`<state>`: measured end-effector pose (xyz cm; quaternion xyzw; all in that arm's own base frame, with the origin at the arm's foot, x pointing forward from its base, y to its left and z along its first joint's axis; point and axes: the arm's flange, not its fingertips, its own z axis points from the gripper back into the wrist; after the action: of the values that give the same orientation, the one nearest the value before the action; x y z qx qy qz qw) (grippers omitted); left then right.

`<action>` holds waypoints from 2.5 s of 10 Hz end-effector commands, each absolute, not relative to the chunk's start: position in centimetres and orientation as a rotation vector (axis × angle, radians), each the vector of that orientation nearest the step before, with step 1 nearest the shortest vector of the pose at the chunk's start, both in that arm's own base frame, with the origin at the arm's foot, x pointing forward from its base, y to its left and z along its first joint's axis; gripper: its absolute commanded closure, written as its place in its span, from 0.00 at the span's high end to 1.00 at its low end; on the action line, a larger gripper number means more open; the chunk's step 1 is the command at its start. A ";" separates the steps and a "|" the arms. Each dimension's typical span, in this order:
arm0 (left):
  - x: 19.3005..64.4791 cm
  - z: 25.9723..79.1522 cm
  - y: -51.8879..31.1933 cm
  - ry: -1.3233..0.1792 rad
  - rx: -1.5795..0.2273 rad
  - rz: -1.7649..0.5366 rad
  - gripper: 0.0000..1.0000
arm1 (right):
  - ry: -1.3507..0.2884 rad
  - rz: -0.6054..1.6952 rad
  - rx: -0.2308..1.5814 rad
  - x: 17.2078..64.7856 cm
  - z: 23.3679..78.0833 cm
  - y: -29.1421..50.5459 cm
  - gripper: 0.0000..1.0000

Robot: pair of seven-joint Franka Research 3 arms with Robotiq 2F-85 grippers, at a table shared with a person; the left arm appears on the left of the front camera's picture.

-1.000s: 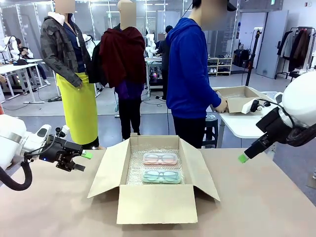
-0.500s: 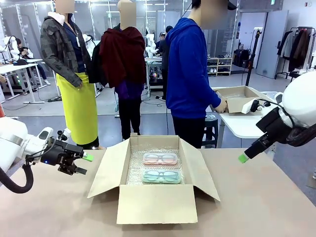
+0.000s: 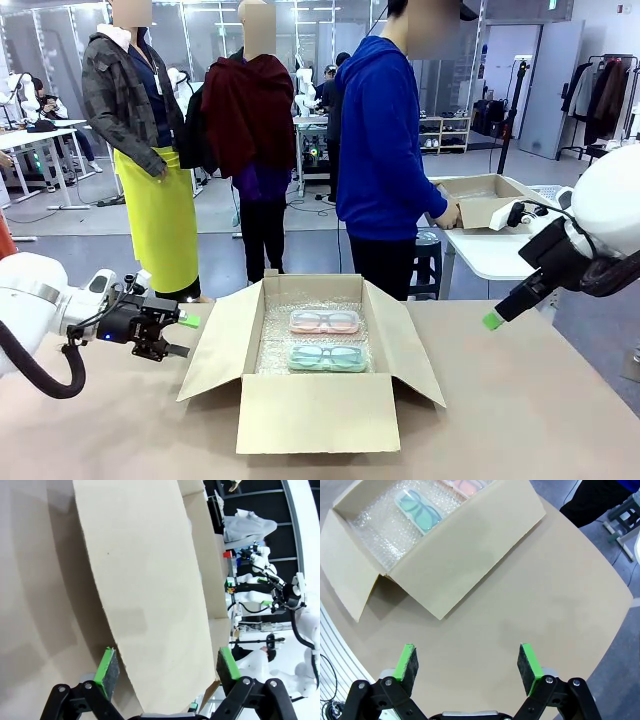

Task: Pack the glasses set securely to prepare it for shipping.
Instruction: Position the Package Box on the left side of the table.

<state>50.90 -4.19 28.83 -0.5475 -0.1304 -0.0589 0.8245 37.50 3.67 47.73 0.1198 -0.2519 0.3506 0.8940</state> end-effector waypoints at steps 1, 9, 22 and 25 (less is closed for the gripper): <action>51.4 27.7 -4.9 -0.287 -1.249 -0.133 1.00 | -0.520 0.713 0.239 37.4 47.9 3.9 1.00; 51.8 25.0 -6.3 -0.330 -1.225 -0.116 1.00 | -0.520 0.713 0.239 37.4 47.9 3.9 1.00; 53.1 27.9 -2.3 -0.294 -1.178 -0.084 1.00 | -0.520 0.713 0.239 37.4 47.9 3.9 1.00; 52.9 26.3 -3.2 -0.276 -1.176 -0.072 1.00 | -0.520 0.713 0.239 37.4 47.9 3.9 1.00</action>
<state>52.74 -2.74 26.81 -0.5538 -0.1241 -0.0390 0.8224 37.50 3.70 47.73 0.1198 -0.2518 0.3512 0.8938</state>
